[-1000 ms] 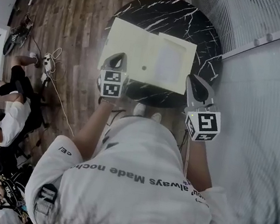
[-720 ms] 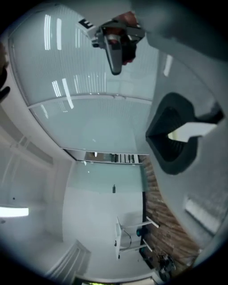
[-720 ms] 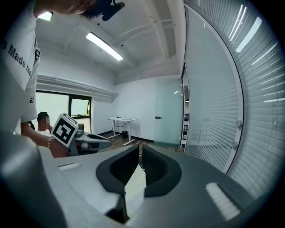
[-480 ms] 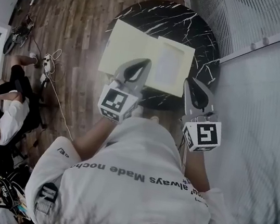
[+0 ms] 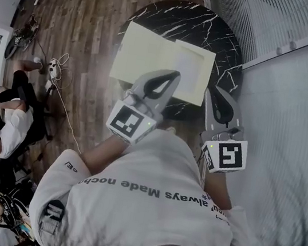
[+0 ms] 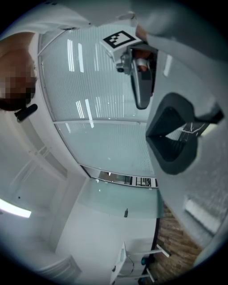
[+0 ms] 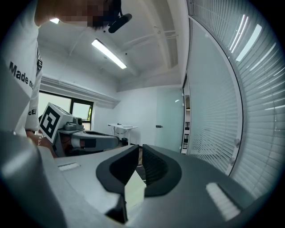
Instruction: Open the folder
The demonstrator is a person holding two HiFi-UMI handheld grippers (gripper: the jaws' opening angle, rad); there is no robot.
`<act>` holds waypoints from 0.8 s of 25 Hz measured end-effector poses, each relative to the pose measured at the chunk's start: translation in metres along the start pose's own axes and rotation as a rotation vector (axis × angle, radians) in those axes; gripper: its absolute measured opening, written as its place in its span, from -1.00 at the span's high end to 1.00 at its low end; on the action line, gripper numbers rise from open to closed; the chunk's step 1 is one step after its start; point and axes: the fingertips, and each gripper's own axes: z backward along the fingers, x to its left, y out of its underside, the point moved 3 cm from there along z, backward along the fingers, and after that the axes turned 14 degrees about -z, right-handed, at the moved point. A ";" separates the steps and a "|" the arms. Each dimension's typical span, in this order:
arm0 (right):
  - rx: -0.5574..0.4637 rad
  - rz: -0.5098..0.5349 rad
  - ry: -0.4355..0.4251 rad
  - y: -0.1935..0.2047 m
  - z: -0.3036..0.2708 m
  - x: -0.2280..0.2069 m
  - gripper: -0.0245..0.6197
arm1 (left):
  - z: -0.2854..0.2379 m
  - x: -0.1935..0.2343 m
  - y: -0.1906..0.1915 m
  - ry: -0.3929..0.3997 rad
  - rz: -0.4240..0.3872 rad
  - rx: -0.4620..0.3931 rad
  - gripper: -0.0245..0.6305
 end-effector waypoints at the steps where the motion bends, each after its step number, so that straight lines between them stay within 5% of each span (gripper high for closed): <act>1: -0.001 0.003 0.001 -0.001 0.000 0.002 0.84 | 0.001 0.000 -0.001 0.003 -0.001 0.003 0.92; 20: 0.009 0.007 -0.009 -0.002 -0.004 0.010 0.84 | -0.001 0.000 -0.001 0.008 -0.049 0.009 0.92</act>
